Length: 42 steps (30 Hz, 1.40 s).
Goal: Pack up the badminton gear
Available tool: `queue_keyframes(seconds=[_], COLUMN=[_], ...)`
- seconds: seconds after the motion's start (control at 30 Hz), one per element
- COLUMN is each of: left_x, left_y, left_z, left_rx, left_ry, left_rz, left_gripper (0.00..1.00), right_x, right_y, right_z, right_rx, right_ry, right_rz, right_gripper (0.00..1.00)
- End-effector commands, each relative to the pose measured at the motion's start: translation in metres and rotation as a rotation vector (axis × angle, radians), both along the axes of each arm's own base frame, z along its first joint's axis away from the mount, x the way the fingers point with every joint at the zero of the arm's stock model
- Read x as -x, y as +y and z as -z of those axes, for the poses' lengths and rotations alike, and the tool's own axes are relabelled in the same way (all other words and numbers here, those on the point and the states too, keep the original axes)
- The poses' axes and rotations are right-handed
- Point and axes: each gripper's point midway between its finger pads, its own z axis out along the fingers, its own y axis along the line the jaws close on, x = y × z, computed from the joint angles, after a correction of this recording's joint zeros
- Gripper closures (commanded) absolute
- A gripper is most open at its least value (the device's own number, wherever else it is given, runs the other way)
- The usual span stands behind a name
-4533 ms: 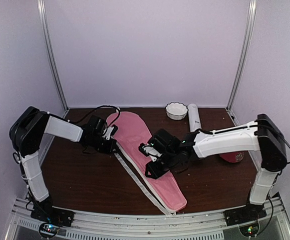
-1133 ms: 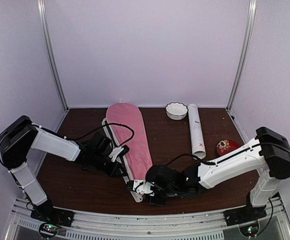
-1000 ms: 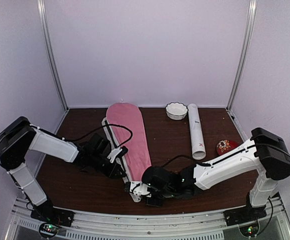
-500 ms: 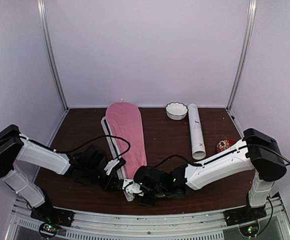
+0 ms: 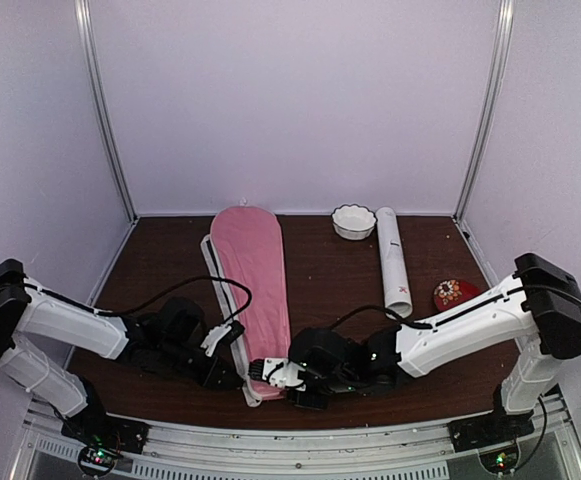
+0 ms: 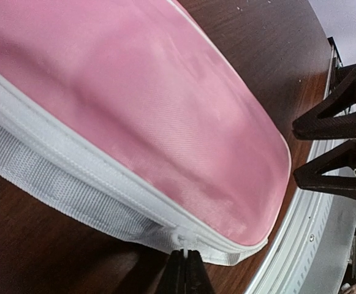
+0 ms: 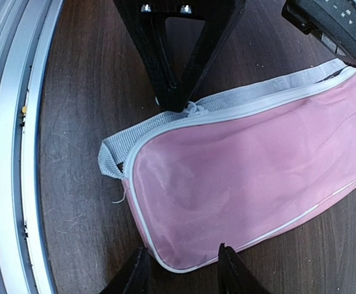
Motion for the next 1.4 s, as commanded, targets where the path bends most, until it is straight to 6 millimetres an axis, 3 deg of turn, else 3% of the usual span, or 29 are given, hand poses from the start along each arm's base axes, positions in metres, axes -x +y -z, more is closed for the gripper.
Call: queue_keyframes(seconds=[0.0, 0.2, 0.33, 0.47, 0.67, 0.8, 1.03, 1.13, 1.2, 1.23, 1.37], left_x=[0.006, 0.009, 0.014, 0.028, 0.057, 0.067, 0.045, 0.039, 0.032, 0.028, 0.003], left_y=[-0.004, -0.002, -0.001, -0.005, -0.008, -0.008, -0.036, -0.050, -0.050, -0.048, -0.026], left_z=[-0.004, -0.004, -0.005, -0.008, -0.011, -0.017, -0.031, -0.031, -0.028, -0.030, -0.046], left_rx=[0.037, 0.035, 0.048, 0.058, 0.080, 0.095, 0.133, 0.155, 0.139, 0.138, 0.143], left_ry=[0.023, 0.032, 0.057, 0.075, 0.119, 0.126, 0.063, 0.068, 0.058, 0.047, -0.024], left_rz=[0.012, 0.008, 0.005, 0.023, 0.039, 0.040, 0.026, 0.033, 0.005, -0.009, -0.110], left_gripper=[1.00, 1.00, 1.00, 1.00, 1.00, 1.00, 1.00, 1.00, 1.00, 0.98, 0.72], right_x=[0.004, 0.002, -0.002, -0.010, -0.015, -0.016, -0.006, -0.001, 0.000, 0.001, 0.002], right_y=[0.012, 0.026, 0.032, 0.030, 0.027, 0.027, 0.031, 0.027, 0.018, 0.012, -0.018], right_z=[0.002, 0.016, 0.025, 0.031, 0.038, 0.038, 0.026, 0.025, 0.027, 0.029, 0.035], right_rx=[0.000, 0.036, 0.052, 0.069, 0.095, 0.091, 0.039, 0.041, 0.059, 0.073, 0.113], right_ry=[-0.027, -0.046, -0.042, -0.060, -0.066, -0.061, -0.034, -0.040, -0.042, -0.041, -0.042], right_rz=[-0.031, -0.032, -0.017, 0.028, 0.071, 0.089, 0.066, 0.054, 0.058, 0.063, 0.093], right_gripper=[0.60, 0.60, 0.70, 0.80, 0.85, 0.88, 0.93, 0.94, 0.95, 0.95, 0.95])
